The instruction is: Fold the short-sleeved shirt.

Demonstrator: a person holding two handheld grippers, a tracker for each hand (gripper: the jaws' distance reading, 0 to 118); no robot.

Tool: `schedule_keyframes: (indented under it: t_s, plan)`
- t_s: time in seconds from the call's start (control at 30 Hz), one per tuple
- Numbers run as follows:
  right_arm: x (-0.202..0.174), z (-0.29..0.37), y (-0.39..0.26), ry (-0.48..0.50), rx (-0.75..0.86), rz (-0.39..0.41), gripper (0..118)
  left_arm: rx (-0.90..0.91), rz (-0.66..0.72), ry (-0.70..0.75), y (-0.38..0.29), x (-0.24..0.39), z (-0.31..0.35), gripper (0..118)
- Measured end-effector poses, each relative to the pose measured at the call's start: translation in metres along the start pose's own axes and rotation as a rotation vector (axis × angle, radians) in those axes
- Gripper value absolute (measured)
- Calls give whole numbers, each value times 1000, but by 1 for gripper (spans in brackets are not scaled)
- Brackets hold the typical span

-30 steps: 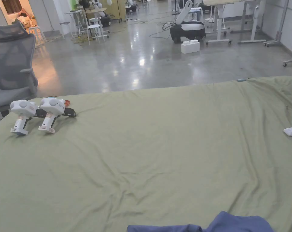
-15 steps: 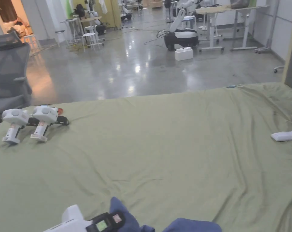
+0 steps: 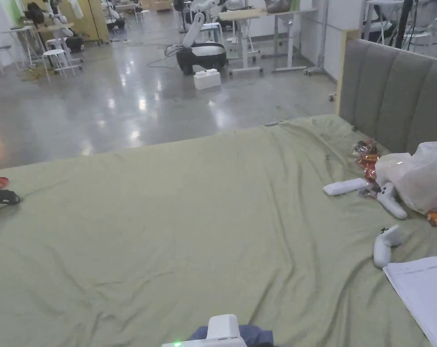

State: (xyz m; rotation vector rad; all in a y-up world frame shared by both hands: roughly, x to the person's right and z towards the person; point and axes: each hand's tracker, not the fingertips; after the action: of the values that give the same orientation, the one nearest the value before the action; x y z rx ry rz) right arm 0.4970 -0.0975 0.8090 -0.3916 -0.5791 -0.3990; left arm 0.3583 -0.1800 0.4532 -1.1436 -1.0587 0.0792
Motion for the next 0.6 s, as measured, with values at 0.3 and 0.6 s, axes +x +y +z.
schedule_keyframes:
  t_s: [0.3, 0.6]
  plan:
    - [10, -4, -10, 11, -25, -38, 0, 135, 130, -85, -2, -30, 41, 3]
    - [-11, -11, -14, 49, -93, 1, 0, -16, 76, -47, -32, -18, -33, 2]
